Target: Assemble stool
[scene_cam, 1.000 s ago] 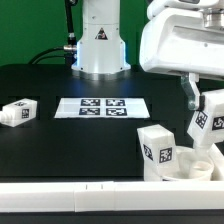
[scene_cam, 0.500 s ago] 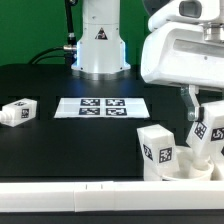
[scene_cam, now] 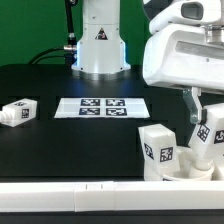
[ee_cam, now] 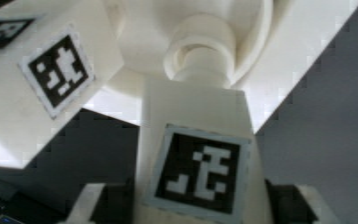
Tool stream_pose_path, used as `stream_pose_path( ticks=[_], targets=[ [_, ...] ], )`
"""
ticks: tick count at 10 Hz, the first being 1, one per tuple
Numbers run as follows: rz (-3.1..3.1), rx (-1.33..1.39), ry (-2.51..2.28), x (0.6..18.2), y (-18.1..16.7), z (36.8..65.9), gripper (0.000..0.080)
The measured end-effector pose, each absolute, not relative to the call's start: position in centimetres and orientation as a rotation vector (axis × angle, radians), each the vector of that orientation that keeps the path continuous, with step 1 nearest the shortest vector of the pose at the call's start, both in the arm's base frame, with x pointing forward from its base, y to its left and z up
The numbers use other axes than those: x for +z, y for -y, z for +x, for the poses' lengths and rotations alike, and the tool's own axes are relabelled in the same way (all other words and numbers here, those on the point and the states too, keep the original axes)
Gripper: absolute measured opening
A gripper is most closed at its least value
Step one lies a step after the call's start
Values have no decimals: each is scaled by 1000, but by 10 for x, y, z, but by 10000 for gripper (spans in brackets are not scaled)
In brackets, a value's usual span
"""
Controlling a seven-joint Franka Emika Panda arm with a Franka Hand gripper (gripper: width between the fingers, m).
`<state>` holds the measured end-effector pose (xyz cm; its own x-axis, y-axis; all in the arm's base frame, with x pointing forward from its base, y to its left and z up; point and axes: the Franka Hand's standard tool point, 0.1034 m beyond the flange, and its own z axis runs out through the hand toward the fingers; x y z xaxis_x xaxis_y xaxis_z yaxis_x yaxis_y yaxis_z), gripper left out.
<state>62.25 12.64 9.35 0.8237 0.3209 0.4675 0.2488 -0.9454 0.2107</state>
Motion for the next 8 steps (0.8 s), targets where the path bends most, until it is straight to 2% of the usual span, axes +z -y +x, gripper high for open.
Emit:
stream_pose_path(
  ticks=[4, 8],
  targets=[
    [2854, 759, -472, 79, -125, 618, 324],
    [2849, 783, -470, 74, -129, 617, 324]
  ],
)
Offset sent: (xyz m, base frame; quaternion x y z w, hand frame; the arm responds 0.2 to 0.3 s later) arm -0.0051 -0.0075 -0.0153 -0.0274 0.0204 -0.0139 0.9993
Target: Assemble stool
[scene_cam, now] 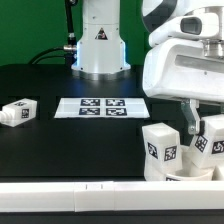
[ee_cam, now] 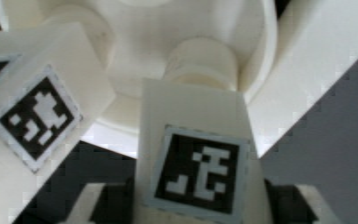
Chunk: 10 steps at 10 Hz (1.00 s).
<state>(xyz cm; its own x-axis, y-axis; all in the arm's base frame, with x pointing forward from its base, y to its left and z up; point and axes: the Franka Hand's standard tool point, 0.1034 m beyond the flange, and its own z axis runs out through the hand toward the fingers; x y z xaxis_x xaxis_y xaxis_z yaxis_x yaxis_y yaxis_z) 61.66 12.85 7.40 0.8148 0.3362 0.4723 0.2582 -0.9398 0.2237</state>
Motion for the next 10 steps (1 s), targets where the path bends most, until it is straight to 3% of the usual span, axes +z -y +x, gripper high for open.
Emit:
stream_pose_path(
  ticks=[2, 3, 4, 5, 8, 10],
  targets=[
    [2849, 782, -470, 74, -128, 617, 324],
    [2850, 778, -469, 74, -128, 616, 532],
    [2873, 709, -447, 78, -129, 616, 532],
    [2895, 696, -421, 92, -133, 619, 627],
    [3018, 391, -254, 112, -142, 624, 649],
    [3028, 141, -206, 113, -144, 620, 649]
  ],
)
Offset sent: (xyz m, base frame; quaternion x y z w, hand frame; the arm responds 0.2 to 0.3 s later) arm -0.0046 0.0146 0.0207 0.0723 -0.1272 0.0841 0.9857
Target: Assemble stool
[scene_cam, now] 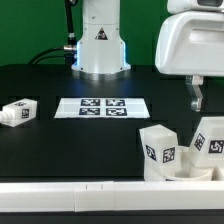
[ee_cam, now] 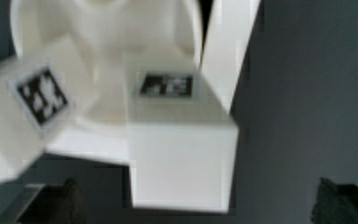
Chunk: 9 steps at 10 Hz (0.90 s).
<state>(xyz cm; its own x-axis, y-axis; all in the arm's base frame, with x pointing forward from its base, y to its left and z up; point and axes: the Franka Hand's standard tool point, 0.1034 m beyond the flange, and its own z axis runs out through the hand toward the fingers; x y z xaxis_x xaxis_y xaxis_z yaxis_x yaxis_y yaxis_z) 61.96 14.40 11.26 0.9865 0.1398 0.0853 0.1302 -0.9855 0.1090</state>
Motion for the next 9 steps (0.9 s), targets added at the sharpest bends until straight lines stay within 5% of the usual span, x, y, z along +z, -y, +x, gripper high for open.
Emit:
stream_pose_path(
  ticks=[9],
  targets=[
    [2762, 131, -1032, 110, -137, 625, 649]
  ],
)
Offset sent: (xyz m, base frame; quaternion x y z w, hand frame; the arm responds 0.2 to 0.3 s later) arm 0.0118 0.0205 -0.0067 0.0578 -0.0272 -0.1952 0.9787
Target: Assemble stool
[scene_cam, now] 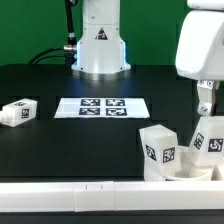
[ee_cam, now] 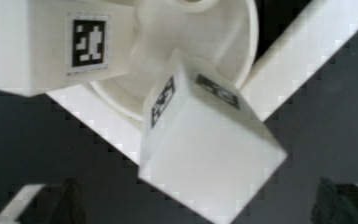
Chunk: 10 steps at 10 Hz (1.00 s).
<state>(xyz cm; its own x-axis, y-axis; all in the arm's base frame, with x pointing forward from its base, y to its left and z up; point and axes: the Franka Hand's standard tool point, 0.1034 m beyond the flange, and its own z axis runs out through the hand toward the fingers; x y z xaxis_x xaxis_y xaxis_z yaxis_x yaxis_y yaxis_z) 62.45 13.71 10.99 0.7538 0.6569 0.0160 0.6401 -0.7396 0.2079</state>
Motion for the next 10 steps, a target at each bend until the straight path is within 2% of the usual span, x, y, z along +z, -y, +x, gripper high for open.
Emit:
stream_pose_path(
  ticks=[4, 9, 10],
  targets=[
    [2358, -129, -1599, 105, -148, 622, 649],
    [2097, -199, -1913, 104, -126, 626, 649],
    [2132, -234, -1876, 96, -127, 622, 649]
  ],
)
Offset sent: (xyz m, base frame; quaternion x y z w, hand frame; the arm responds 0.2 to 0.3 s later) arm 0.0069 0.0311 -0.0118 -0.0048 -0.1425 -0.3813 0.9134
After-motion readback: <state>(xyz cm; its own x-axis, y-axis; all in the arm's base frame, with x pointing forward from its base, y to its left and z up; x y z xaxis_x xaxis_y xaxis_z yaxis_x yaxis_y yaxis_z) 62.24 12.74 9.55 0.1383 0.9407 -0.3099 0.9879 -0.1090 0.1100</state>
